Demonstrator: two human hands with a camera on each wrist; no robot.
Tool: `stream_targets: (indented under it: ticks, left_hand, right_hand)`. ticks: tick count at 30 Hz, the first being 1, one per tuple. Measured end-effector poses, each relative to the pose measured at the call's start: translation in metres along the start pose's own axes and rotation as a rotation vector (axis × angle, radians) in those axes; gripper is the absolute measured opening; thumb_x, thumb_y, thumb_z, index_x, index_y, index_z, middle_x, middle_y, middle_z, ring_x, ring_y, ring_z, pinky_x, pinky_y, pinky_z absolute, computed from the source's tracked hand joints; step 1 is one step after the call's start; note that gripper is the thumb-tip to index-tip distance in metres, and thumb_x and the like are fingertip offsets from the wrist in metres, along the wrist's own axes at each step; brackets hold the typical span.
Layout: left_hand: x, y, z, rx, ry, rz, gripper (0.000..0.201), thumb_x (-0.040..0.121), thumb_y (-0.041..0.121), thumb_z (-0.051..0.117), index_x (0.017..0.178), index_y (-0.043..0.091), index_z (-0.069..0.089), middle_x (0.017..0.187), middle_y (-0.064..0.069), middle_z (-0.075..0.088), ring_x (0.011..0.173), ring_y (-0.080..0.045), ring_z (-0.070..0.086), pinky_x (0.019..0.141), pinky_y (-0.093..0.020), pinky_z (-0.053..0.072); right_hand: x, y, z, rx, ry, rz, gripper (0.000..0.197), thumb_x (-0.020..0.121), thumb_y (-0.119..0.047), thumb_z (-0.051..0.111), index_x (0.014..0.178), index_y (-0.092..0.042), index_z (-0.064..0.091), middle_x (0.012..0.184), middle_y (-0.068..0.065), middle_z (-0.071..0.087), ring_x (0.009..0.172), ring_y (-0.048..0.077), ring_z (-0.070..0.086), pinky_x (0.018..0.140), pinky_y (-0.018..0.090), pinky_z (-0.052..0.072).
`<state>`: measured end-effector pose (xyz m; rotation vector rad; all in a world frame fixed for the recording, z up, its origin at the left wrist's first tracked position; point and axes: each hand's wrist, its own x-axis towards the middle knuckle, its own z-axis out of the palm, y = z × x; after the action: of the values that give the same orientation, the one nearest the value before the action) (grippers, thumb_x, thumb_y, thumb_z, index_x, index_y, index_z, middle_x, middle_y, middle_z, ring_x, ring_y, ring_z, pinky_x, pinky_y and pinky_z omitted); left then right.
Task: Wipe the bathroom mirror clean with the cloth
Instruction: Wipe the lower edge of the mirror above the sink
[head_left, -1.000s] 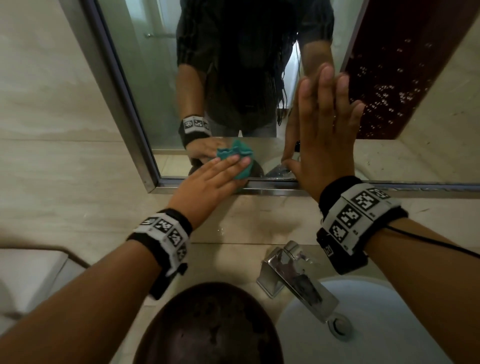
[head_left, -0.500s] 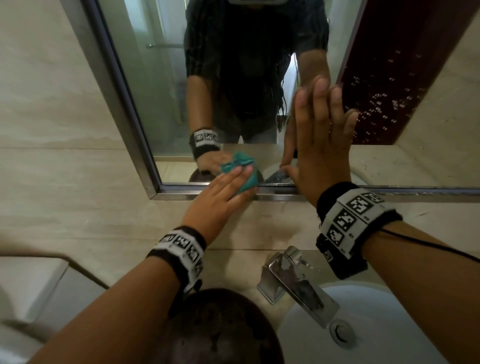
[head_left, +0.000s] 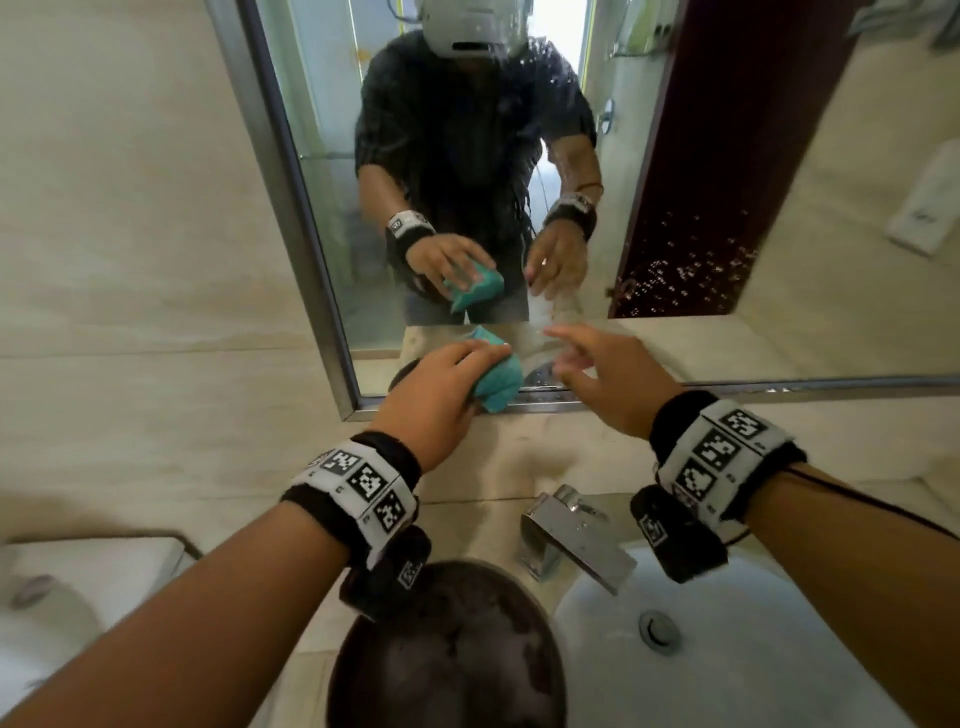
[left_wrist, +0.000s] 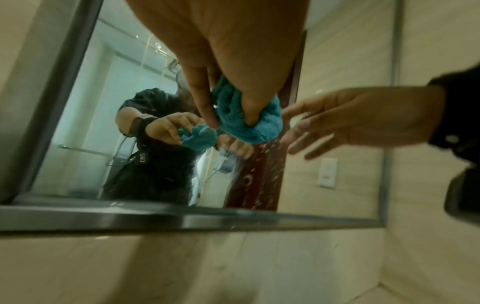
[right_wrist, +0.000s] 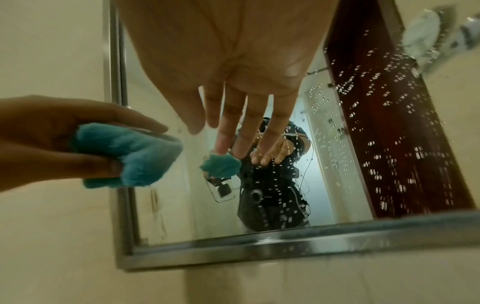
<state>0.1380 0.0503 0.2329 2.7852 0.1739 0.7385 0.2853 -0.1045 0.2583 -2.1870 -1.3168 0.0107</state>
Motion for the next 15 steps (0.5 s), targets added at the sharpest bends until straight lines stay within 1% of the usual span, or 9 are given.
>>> stream_targets:
  ticks: [1, 4, 6, 7, 9, 11, 12, 14, 15]
  left_hand:
    - [0.001, 0.008, -0.009, -0.046, 0.034, 0.004, 0.056, 0.082, 0.005, 0.061, 0.135, 0.015, 0.047, 0.131, -0.008, 0.051, 0.118, -0.025, 0.049, 0.103, -0.038, 0.041]
    - [-0.006, 0.028, -0.031, -0.168, 0.099, -0.044, 0.059, 0.079, 0.010, 0.067, 0.135, 0.015, 0.047, 0.128, -0.005, 0.052, 0.116, -0.018, 0.049, 0.101, -0.024, 0.036]
    - [-0.015, 0.039, -0.040, -0.208, 0.121, -0.072, 0.060, 0.078, 0.015, 0.071, 0.134, 0.016, 0.048, 0.127, -0.003, 0.052, 0.115, -0.015, 0.049, 0.097, -0.016, 0.033]
    - [-0.020, 0.043, -0.043, -0.223, 0.127, -0.074, 0.061, 0.078, 0.017, 0.072, 0.133, 0.017, 0.048, 0.128, -0.003, 0.052, 0.115, -0.014, 0.049, 0.097, -0.016, 0.033]
    - [-0.031, 0.049, -0.048, -0.265, 0.081, -0.109, 0.068, 0.074, 0.025, 0.077, 0.134, 0.020, 0.046, 0.132, -0.001, 0.049, 0.119, -0.013, 0.046, 0.102, -0.025, 0.037]
    - [-0.043, 0.053, -0.053, -0.326, -0.003, -0.161, 0.077, 0.070, 0.032, 0.080, 0.137, 0.024, 0.041, 0.137, 0.004, 0.044, 0.122, -0.010, 0.042, 0.105, -0.033, 0.039]
    - [-0.048, 0.054, -0.056, -0.373, -0.027, -0.179, 0.080, 0.069, 0.036, 0.079, 0.138, 0.026, 0.039, 0.137, 0.006, 0.042, 0.122, -0.008, 0.042, 0.104, -0.034, 0.041]
    - [-0.055, 0.056, -0.064, -0.530, -0.035, -0.236, 0.079, 0.073, 0.041, 0.075, 0.140, 0.030, 0.035, 0.136, 0.009, 0.042, 0.117, -0.005, 0.045, 0.097, -0.032, 0.047]
    - [-0.059, 0.057, -0.069, -0.634, -0.043, -0.287, 0.077, 0.077, 0.040, 0.072, 0.142, 0.031, 0.031, 0.134, 0.010, 0.042, 0.111, -0.002, 0.048, 0.089, -0.026, 0.051]
  right_hand:
    - [-0.008, -0.009, -0.004, 0.101, -0.038, 0.030, 0.040, 0.095, -0.023, 0.052, 0.134, -0.021, 0.048, 0.101, -0.004, 0.060, 0.095, 0.013, 0.057, 0.088, 0.029, 0.046]
    - [-0.030, -0.035, -0.007, 0.402, -0.143, 0.151, 0.031, 0.098, -0.036, 0.041, 0.125, -0.025, 0.052, 0.107, -0.003, 0.063, 0.096, 0.014, 0.060, 0.084, 0.032, 0.051]
    - [-0.041, -0.049, -0.007, 0.550, -0.191, 0.208, 0.030, 0.098, -0.041, 0.038, 0.119, -0.024, 0.052, 0.108, -0.001, 0.063, 0.097, 0.016, 0.062, 0.082, 0.033, 0.052]
    - [-0.045, -0.055, -0.007, 0.596, -0.187, 0.227, 0.030, 0.097, -0.041, 0.041, 0.117, -0.022, 0.053, 0.108, 0.000, 0.063, 0.097, 0.017, 0.062, 0.081, 0.032, 0.052]
    - [-0.052, -0.065, -0.008, 0.642, -0.155, 0.252, 0.027, 0.093, -0.037, 0.050, 0.112, -0.018, 0.053, 0.107, 0.002, 0.063, 0.097, 0.019, 0.063, 0.082, 0.034, 0.053]
    - [-0.058, -0.071, -0.010, 0.616, -0.139, 0.241, 0.021, 0.091, -0.030, 0.056, 0.105, -0.016, 0.053, 0.105, 0.005, 0.063, 0.096, 0.020, 0.063, 0.083, 0.036, 0.054]
    - [-0.061, -0.074, -0.010, 0.582, -0.143, 0.227, 0.019, 0.091, -0.028, 0.057, 0.104, -0.015, 0.053, 0.105, 0.006, 0.063, 0.095, 0.020, 0.063, 0.082, 0.037, 0.054]
    - [-0.066, -0.079, -0.011, 0.518, -0.143, 0.198, 0.019, 0.090, -0.025, 0.059, 0.104, -0.014, 0.053, 0.103, 0.006, 0.063, 0.093, 0.020, 0.062, 0.081, 0.036, 0.054]
    - [-0.070, -0.083, -0.011, 0.505, -0.129, 0.186, 0.020, 0.090, -0.024, 0.059, 0.106, -0.013, 0.053, 0.101, 0.004, 0.062, 0.091, 0.018, 0.062, 0.078, 0.033, 0.054]
